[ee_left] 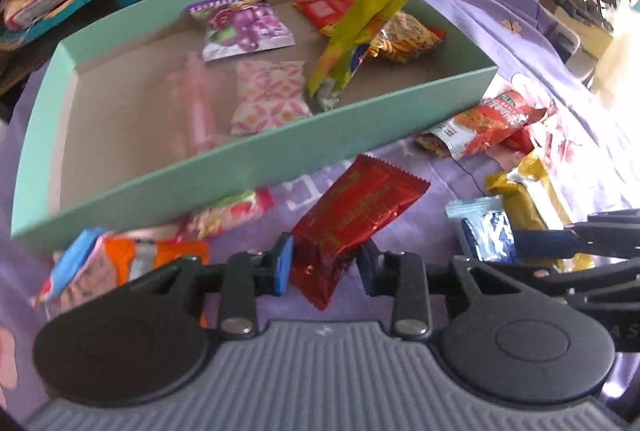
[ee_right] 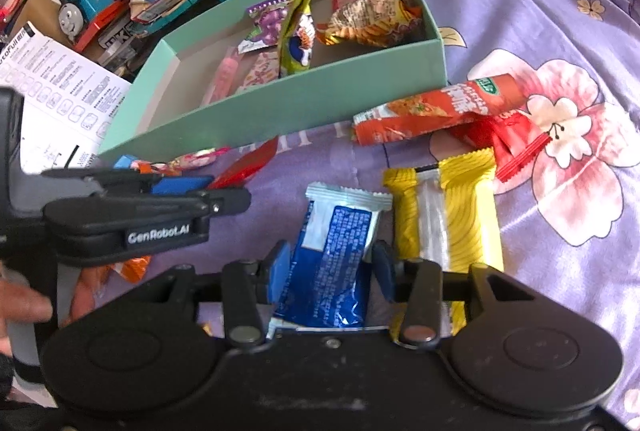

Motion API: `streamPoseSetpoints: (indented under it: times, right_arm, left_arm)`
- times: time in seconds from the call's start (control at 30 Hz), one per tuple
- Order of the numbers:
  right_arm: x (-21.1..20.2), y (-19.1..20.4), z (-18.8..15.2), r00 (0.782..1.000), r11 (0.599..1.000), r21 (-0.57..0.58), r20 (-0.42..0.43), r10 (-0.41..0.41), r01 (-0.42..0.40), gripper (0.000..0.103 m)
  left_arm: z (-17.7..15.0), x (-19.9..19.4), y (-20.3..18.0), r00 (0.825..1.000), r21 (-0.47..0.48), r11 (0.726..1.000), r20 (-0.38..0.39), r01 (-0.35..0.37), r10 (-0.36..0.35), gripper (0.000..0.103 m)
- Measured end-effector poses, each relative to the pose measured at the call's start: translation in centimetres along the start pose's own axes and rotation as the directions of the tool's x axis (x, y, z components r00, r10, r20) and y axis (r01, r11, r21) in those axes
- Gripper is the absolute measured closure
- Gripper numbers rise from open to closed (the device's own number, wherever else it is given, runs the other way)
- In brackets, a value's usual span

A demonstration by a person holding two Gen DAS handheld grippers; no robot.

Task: Organize snacks
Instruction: 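Grasp red gold-print packet with left gripper while right gripper grasps blue-white packet, then carry both packets into the green box and open both grippers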

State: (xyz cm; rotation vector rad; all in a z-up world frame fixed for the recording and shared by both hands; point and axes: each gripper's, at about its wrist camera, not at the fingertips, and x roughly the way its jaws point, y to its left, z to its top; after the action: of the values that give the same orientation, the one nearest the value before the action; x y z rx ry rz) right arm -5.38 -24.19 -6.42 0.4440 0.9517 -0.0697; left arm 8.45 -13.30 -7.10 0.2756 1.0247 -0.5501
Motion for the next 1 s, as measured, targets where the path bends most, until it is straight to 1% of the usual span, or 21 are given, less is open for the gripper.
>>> streamPoseSetpoints:
  times: [0.1,0.2,0.37,0.47,0.57,0.67,0.8,0.9,1.0]
  right_arm:
    - [-0.5,0.4,0.4,1.000,1.000,-0.014,0.011,0.008,-0.008,0.059]
    - [-1.2,0.9,1.0,1.000,1.000,-0.028,0.026,0.004,-0.003,0.059]
    - [-2.6,1.5,2.2,0.998,0.999,-0.035,0.061,0.015,-0.012,0.059]
    - [-3.6,2.0,3.8,0.995,0.999,-0.048,0.092,0.027,-0.022,0.059]
    - [-4.1,2.4,6.2,0.991,0.998,-0.063,0.127,0.030,-0.022,0.059]
    - [-4.2,2.9,8.9,0.986,0.996,-0.082,0.163,0.031,-0.018,0.059]
    - [-3.4,3.2,12.6,0.982,0.996,-0.084,0.184,0.033,-0.018,0.059]
    - [-2.1,3.5,15.4,0.982,0.996,-0.087,0.186,0.030,-0.014,0.059]
    - [-0.4,4.1,17.5,0.983,0.996,-0.086,0.184,0.027,-0.011,0.059]
  left_arm:
    - [-0.3,-1.1,0.8,1.000,-0.053,0.998,-0.002,0.019,-0.019,0.071]
    - [-0.4,-2.6,1.4,1.000,-0.086,0.996,0.016,0.028,-0.027,0.071]
    - [0.1,-6.0,2.1,0.996,-0.124,0.991,0.081,0.049,-0.039,0.071]
    - [1.2,-7.6,2.7,0.992,-0.149,0.988,0.123,0.052,-0.034,0.071]
    - [3.1,-8.6,3.9,0.986,-0.184,0.982,0.166,0.046,-0.015,0.071]
    - [5.5,-8.7,4.9,0.981,-0.207,0.978,0.192,0.027,0.013,0.071]
    - [8.2,-7.8,6.0,0.979,-0.240,0.971,0.200,0.023,0.026,0.071]
    - [10.1,-6.6,6.5,0.980,-0.249,0.968,0.194,0.010,0.040,0.071]
    - [11.4,-5.0,7.0,0.984,-0.267,0.964,0.170,-0.003,0.050,0.071]
